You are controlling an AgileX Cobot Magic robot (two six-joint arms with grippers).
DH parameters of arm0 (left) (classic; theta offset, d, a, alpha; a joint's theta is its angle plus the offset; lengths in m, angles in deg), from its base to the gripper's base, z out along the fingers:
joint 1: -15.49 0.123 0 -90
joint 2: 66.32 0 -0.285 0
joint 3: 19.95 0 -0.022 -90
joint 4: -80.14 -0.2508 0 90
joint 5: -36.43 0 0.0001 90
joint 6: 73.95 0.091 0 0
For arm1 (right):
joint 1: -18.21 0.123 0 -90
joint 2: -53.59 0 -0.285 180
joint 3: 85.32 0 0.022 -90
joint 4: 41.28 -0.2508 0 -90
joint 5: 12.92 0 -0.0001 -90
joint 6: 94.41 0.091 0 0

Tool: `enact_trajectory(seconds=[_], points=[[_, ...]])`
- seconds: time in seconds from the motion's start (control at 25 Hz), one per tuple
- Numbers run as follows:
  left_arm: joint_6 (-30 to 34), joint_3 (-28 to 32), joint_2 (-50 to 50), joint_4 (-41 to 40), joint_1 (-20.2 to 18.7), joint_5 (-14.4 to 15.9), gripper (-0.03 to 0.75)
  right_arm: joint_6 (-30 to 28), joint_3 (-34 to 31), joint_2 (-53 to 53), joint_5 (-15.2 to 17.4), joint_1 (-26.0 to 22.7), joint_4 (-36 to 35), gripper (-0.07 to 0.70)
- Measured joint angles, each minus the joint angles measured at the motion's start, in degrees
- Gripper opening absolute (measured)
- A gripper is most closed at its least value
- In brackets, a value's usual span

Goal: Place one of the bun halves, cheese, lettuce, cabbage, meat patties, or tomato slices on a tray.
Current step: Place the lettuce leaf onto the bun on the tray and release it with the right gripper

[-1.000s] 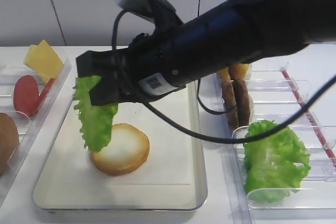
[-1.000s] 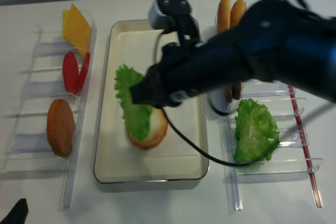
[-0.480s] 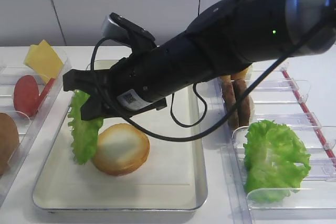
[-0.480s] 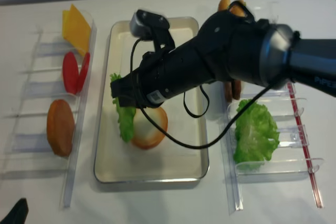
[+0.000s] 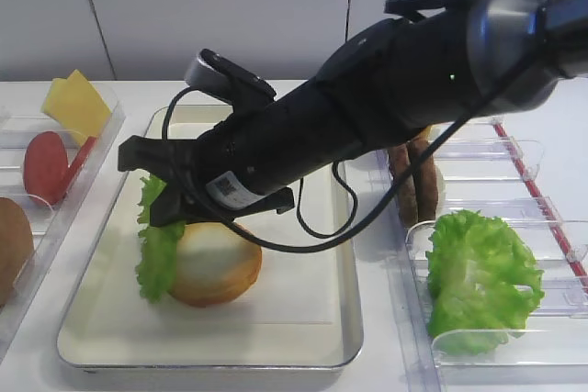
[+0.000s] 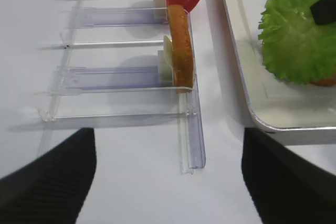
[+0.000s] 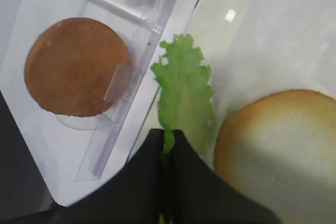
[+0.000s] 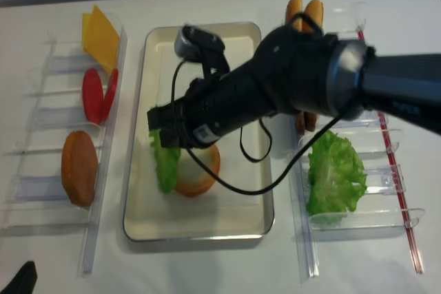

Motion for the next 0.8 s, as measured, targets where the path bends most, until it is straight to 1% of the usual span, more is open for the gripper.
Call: enact_trajectory(seconds=[0.12,0.2,0.44,0.52,0.6,0.8], points=[[0.0,0.0,0.0,0.0,0.0,0.0,0.556,0.9,0.04,0.42,0.0,0.0,1.45,0.053],[0.0,0.0,0.0,0.0,0.0,0.0,0.556,2.7,0.04,0.42,0.0,0.0,3.64,0.053],[0.0,0.0,0.0,0.0,0.0,0.0,0.556,13.77,0.04,0.42,-0.86,0.0,17.44,0.053],[0.0,0.0,0.0,0.0,0.0,0.0,0.556,16.27,0.04,0.42,-1.65,0.0,20.23,0.053],[0.0,0.0,0.0,0.0,0.0,0.0,0.556,17.5,0.04,0.42,-2.22,0.0,21.46,0.053],[0.0,0.0,0.0,0.0,0.0,0.0,0.556,17.92,0.04,0.42,-3.1,0.0,22.27,0.053]])
